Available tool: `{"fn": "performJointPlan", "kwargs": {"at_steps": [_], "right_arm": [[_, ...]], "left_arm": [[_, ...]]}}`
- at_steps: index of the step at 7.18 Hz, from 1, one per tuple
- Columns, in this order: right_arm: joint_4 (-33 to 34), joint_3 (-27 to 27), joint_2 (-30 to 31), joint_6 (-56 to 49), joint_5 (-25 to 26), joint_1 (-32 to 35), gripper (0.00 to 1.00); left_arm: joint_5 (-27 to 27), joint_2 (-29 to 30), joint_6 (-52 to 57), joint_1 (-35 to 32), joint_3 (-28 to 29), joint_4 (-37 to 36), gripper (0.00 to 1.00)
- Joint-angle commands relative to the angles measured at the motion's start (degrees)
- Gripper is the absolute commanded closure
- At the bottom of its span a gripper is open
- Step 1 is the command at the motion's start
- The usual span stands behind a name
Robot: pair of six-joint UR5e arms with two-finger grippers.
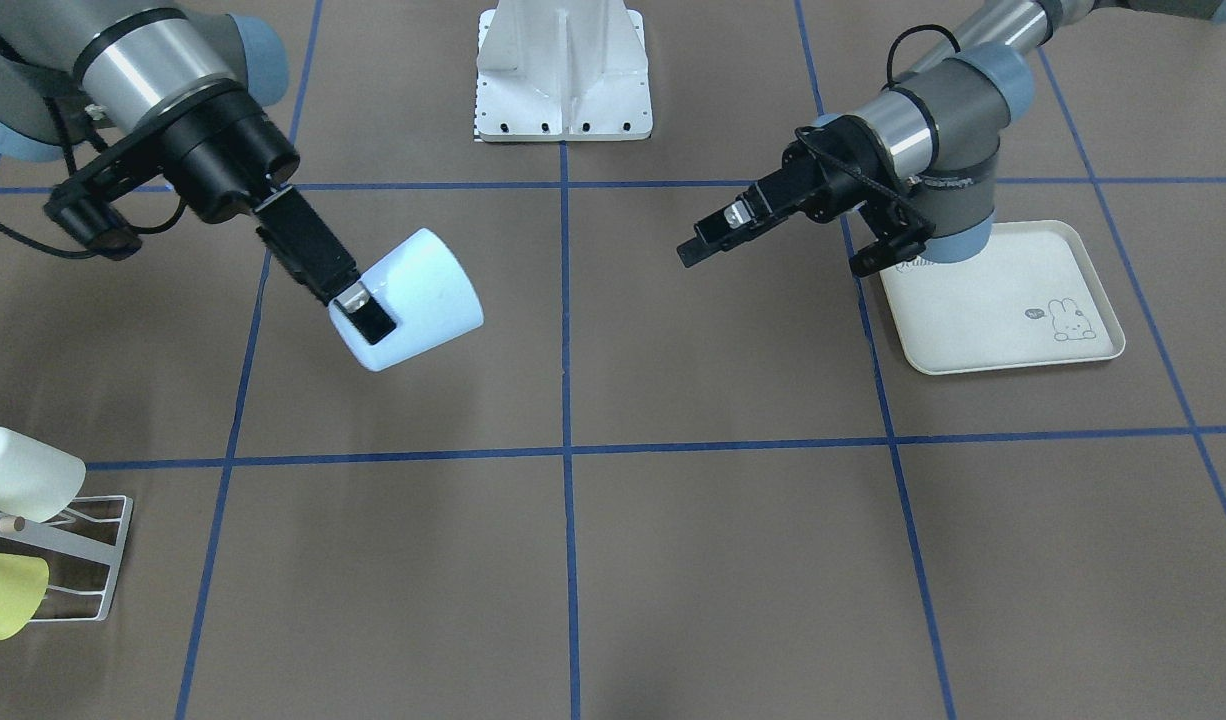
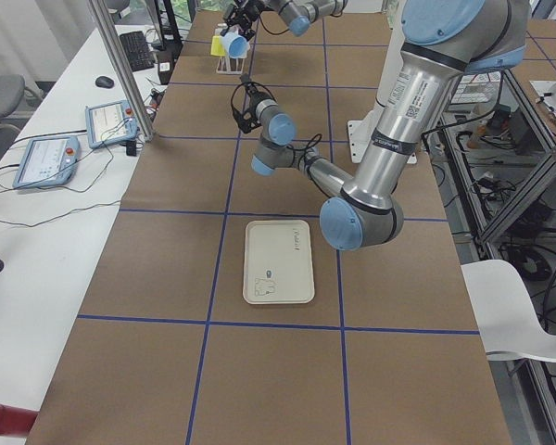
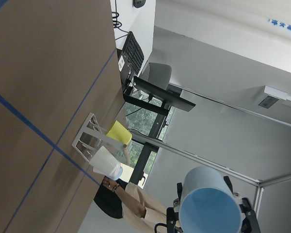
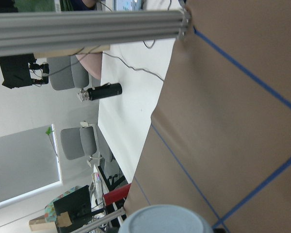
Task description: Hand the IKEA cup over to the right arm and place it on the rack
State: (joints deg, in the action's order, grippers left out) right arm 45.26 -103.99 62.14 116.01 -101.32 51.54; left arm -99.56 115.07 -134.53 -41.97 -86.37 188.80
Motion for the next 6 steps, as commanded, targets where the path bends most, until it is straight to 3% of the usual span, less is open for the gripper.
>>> {"fn": "performJointPlan", "kwargs": {"at_steps": [1,2,4,6], "right_arm": [[7.9,0.19,2.88,-21.01,0.42,5.65,1.0],[8.0,1.85,3.51,-24.92,0.6,8.02,1.0],[8.79,5.63,4.21,-35.88,4.88,10.85,1.0],[9.94,10.27,4.39,-47.49,12.35,11.9,1.0]], "left_arm": [[-5.8,-4.13,8.96,-5.04,2.51,-0.62,0.01],[-7.12,-6.76,14.24,-6.88,2.7,-2.1,0.01],[-17.63,-7.49,27.15,-13.55,2.7,-14.88,0.01],[-18.74,-7.14,40.94,-15.94,2.61,-27.54,0.01]]}}
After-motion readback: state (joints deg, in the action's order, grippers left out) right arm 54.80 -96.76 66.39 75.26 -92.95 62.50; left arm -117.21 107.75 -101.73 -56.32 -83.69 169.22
